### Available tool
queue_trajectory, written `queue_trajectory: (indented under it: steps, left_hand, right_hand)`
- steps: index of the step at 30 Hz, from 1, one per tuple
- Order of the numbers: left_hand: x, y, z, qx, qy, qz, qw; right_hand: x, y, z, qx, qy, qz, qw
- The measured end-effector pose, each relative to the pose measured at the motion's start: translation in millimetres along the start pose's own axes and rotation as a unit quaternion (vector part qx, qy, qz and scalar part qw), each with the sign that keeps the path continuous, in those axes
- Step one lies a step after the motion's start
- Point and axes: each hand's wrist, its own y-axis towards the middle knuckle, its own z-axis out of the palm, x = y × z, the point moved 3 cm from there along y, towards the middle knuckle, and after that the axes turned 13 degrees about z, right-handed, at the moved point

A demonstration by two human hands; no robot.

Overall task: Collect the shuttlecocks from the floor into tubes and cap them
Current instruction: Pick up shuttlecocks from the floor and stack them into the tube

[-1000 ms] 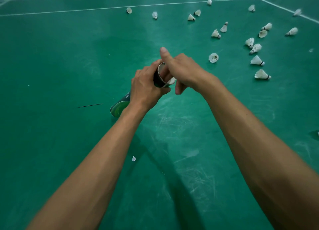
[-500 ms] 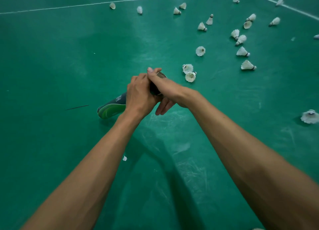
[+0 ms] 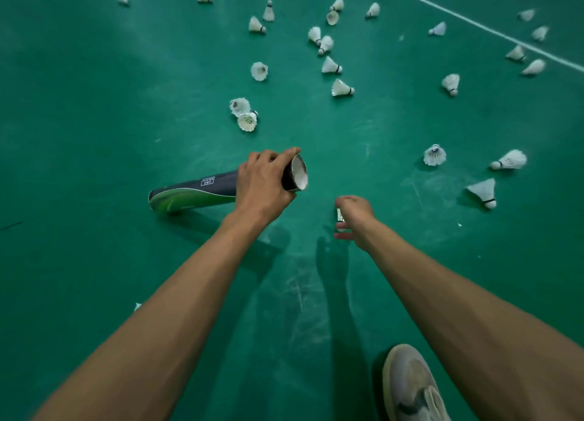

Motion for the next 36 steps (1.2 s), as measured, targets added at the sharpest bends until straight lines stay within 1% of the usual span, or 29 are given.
queue_trajectory:
  steps: [2,3,5,7,9,11,14,16,18,20,22,24,25,27,28,30,32,34,36]
  left_hand:
    - [-13.4,3.8,11.8,0.024,0.003,0.019,1.0]
    - [-19.0,5.0,16.6,0.035,0.002,0.028,0.999]
    - [-27.0,7.1,23.9,0.051,0.0,0.043,0.998]
    - [-31.9,9.0,27.9,0.059,-0.001,0.051,0.997]
    - [-33.6,10.7,29.0,0.063,-0.002,0.054,0.997]
    - [-32.3,12.3,27.5,0.067,-0.001,0.053,0.996]
    - [-26.6,13.2,20.0,0.063,-0.002,0.049,0.997]
    - [-20.2,12.4,12.2,0.056,-0.004,0.044,0.997]
    - [-11.3,10.3,2.9,0.048,-0.003,0.035,0.998]
    - [-0.4,7.0,-6.8,0.039,-0.001,0.025,0.999]
    - [11.6,1.9,-16.1,0.034,0.001,0.011,0.999]
    - [24.2,-4.1,-24.6,0.032,0.006,-0.004,0.999]
    - [30.8,-6.9,-28.8,0.028,0.009,-0.014,0.999]
    - [45.5,-12.2,-37.7,0.016,0.015,-0.039,0.999]
    - [53.3,-14.7,-42.1,0.009,0.017,-0.053,0.998]
    - [68.5,-19.7,-50.8,-0.009,0.025,-0.084,0.996]
    - [82.0,-25.6,-59.9,-0.033,0.033,-0.117,0.992]
    - [92.8,-31.4,-68.8,-0.062,0.035,-0.143,0.987]
    - [100.9,-36.2,-78.0,-0.086,0.035,-0.162,0.982]
  right_hand:
    - [-24.5,14.3,-13.0,-0.003,0.01,0.042,0.999]
    - [-33.5,20.7,-18.2,-0.02,0.0,0.047,0.999]
    - [-44.6,32.9,-25.5,-0.072,-0.06,0.015,0.995]
    - [-46.0,39.9,-27.9,-0.107,-0.146,-0.049,0.982]
    - [-39.2,42.4,-27.4,-0.101,-0.216,-0.121,0.964]
    - [-28.0,47.5,-25.8,-0.079,-0.291,-0.167,0.939]
    - [-12.6,59.0,-25.3,-0.056,-0.394,-0.171,0.901]
    - [-7.7,62.5,-23.6,-0.059,-0.426,-0.163,0.888]
    - [-7.3,66.7,-19.6,-0.089,-0.406,-0.145,0.898]
    - [-9.8,71.7,-12.4,-0.122,-0.353,-0.117,0.92]
    - [-11.7,67.6,3.8,-0.122,-0.326,-0.105,0.932]
    - [-1.9,56.8,26.8,-0.107,-0.304,-0.134,0.937]
    - [7.8,49.6,39.8,-0.102,-0.269,-0.153,0.945]
    - [35.6,31.0,66.5,-0.086,-0.147,-0.183,0.968]
    - [52.5,19.6,79.5,-0.076,-0.089,-0.203,0.972]
    - [86.9,-6.2,101.7,-0.053,-0.019,-0.25,0.967]
    - [117.3,-43.7,117.9,-0.047,0.022,-0.307,0.95]
    - [138.5,-81.4,127.2,-0.057,0.047,-0.378,0.923]
    - [146.4,-107.0,136.6,-0.061,0.047,-0.437,0.896]
